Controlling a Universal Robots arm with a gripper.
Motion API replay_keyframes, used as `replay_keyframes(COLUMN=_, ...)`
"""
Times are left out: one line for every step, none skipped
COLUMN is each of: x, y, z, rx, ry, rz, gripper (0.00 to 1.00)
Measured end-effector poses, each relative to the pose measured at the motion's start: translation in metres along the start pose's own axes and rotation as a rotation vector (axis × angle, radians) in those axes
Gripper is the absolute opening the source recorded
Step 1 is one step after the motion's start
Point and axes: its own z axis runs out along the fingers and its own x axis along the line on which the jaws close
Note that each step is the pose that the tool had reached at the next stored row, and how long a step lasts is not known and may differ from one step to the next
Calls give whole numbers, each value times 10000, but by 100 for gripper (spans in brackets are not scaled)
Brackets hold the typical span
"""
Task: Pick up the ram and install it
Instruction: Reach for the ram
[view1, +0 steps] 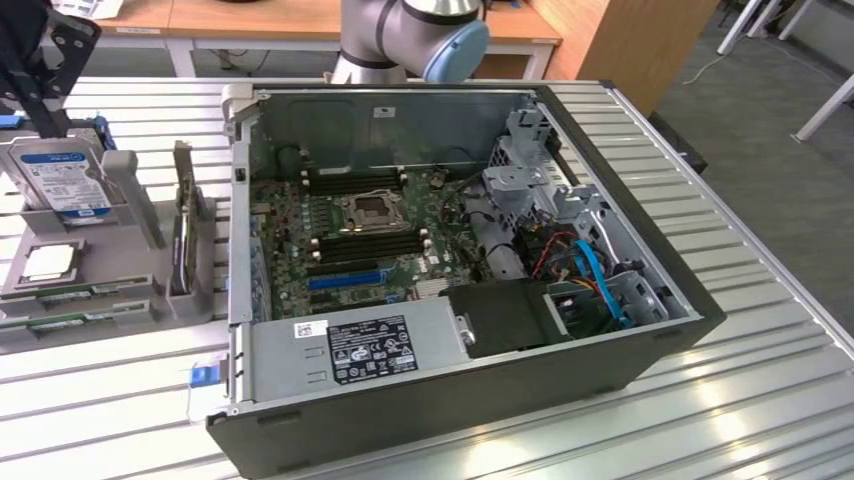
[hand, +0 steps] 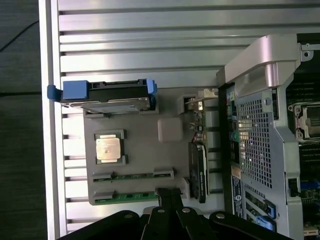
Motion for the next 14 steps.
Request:
replay_keyframes(x=16, y=-1, z=0, rx=0, ry=0, rz=0, gripper=10)
replay_keyframes(x=31, y=-2, z=-1, rx=1, ry=1, rz=0, gripper=10)
replay_keyframes(x=48, y=-3, z=0, rx=0, ry=0, rz=0, gripper=10)
replay_keyframes(x=63, y=-5, z=0, rx=0, ry=1, rz=0, gripper=10)
replay_keyframes(x=79, y=-6, z=0, rx=1, ry=1, rz=0, gripper=10)
replay_keyframes(x=95, y=-7, z=0, rx=1, ry=1, rz=-1, gripper=10)
replay_keyframes(x=110, y=-8, z=1, rx=0, ry=0, rz=0, gripper=10)
replay_keyframes(x=125, y=-10, z=1, rx=0, ry=1, rz=-1, gripper=10)
replay_keyframes(x=139, y=-10, z=1, rx=0, ry=1, rz=0, gripper=10)
replay_keyframes(x=155, y=-12, z=1, rx=1, ry=1, rz=0, gripper=10)
replay_keyframes(x=169, y=-13, z=1, rx=1, ry=2, rz=0, gripper=10)
replay_keyframes(x=184, y=-14, z=1, rx=1, ry=2, rz=0, gripper=10)
replay_keyframes(x=198, y=-15, z=2, rx=1, ry=2, rz=0, gripper=10)
replay_keyframes(x=212, y=-16, z=2, rx=0, ry=2, rz=0, gripper=10)
